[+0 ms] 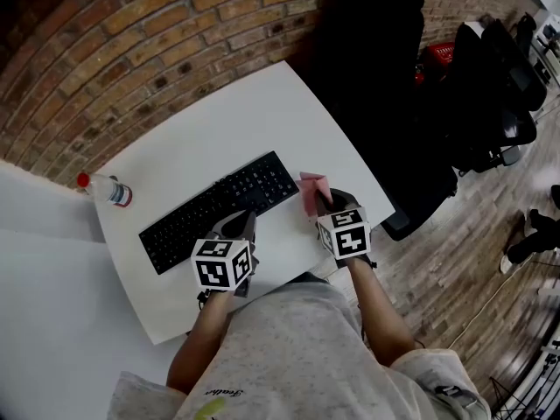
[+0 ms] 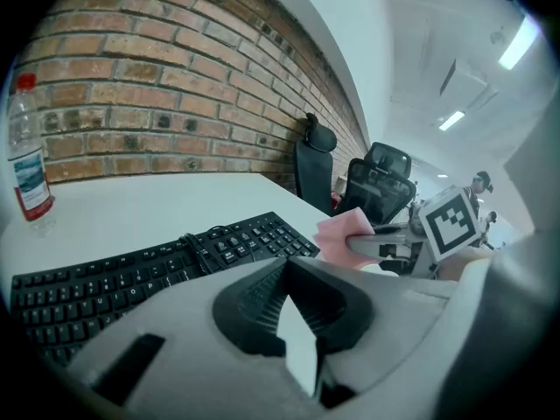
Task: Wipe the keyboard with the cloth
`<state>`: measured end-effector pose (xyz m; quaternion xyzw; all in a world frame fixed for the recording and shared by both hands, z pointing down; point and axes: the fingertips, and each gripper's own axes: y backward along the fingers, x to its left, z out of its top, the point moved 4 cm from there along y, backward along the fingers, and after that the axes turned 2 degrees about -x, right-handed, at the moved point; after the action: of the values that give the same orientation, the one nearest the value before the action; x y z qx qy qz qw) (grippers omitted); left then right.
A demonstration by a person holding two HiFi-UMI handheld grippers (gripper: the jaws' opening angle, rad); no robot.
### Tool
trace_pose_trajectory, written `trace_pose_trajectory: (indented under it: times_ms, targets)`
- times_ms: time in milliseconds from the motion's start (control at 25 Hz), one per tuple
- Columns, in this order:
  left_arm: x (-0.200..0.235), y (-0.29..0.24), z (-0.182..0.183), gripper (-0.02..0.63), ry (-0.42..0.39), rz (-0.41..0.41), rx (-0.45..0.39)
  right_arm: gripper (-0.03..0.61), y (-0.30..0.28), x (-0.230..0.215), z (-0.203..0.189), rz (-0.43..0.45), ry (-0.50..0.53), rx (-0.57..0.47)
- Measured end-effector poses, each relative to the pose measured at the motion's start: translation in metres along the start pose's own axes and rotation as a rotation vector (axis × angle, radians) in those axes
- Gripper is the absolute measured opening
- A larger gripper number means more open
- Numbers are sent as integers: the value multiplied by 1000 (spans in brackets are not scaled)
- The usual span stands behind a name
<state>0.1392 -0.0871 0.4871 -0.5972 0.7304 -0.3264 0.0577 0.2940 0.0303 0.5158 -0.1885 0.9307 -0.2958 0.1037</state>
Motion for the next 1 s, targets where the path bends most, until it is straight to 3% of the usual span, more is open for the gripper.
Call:
trace_pose_trajectory:
  times_ms: [1000]
  targets:
    - [40,11,8,-3,84,133,-63,23,-55,20,36,125,49,5]
